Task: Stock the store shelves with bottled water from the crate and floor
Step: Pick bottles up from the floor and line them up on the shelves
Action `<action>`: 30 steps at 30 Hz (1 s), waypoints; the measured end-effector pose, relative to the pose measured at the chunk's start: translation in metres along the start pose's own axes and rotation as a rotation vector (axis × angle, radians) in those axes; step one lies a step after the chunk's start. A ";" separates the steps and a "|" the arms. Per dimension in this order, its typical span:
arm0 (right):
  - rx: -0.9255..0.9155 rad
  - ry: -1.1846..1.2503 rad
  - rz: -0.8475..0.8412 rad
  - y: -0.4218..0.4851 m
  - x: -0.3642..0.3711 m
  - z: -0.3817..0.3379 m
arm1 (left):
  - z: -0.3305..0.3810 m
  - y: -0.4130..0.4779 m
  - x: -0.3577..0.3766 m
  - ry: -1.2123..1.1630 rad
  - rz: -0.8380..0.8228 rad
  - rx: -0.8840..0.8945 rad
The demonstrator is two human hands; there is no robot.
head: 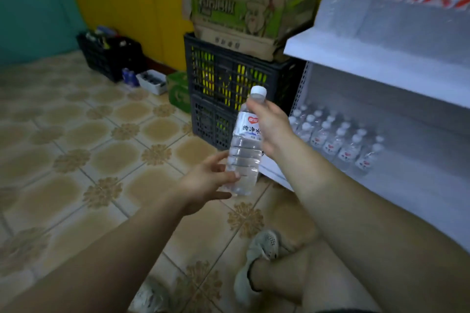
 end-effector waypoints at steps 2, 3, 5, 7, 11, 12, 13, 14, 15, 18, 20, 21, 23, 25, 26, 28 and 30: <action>-0.051 0.023 -0.042 -0.020 -0.009 -0.030 | 0.022 -0.019 0.014 -0.016 -0.050 0.094; -0.079 0.047 -0.063 -0.029 -0.015 -0.045 | 0.032 -0.028 0.020 -0.026 -0.068 0.131; -0.135 0.076 -0.092 -0.045 -0.031 -0.068 | 0.048 -0.043 0.031 -0.071 -0.086 0.167; -0.191 0.055 -0.114 -0.062 -0.051 -0.086 | 0.062 -0.056 0.042 -0.120 -0.120 0.191; -0.330 -0.038 -0.099 -0.091 -0.089 -0.115 | 0.089 -0.078 0.074 -0.172 -0.224 0.222; -0.362 -0.062 -0.077 -0.097 -0.098 -0.121 | 0.094 -0.082 0.083 -0.164 -0.238 0.223; -0.386 -0.084 -0.047 -0.102 -0.107 -0.128 | 0.099 -0.087 0.092 -0.163 -0.245 0.229; -0.404 -0.102 -0.019 -0.107 -0.116 -0.134 | 0.103 -0.090 0.100 -0.165 -0.246 0.233; -0.418 -0.120 0.009 -0.111 -0.125 -0.139 | 0.105 -0.093 0.109 -0.162 -0.249 0.234; -0.453 -0.179 0.062 -0.120 -0.152 -0.151 | 0.109 -0.094 0.131 -0.111 -0.285 0.252; -0.458 -0.218 0.104 -0.123 -0.167 -0.154 | 0.108 -0.088 0.142 -0.077 -0.318 0.268; -0.462 -0.240 0.125 -0.124 -0.174 -0.155 | 0.106 -0.084 0.147 -0.065 -0.333 0.263; -0.456 -0.272 0.150 -0.121 -0.185 -0.152 | 0.100 -0.074 0.156 -0.052 -0.354 0.236; -0.436 -0.279 0.148 -0.114 -0.194 -0.147 | 0.093 -0.060 0.165 -0.035 -0.376 0.216; -0.421 -0.294 0.148 -0.109 -0.199 -0.142 | 0.089 -0.052 0.170 -0.029 -0.385 0.207; -0.380 -0.334 0.153 -0.094 -0.209 -0.132 | 0.080 -0.035 0.177 -0.018 -0.380 0.176; -0.325 -0.361 0.151 -0.075 -0.219 -0.118 | 0.067 -0.017 0.184 0.016 -0.387 0.139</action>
Point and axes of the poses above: each hand's wrist, its own y-axis towards the middle knuckle, its own x-axis out of the palm, z = x × y, the point moved 3 cm from there along y, towards the middle knuckle, and after that the axes turned 12 degrees about z, right-handed, at the moved point
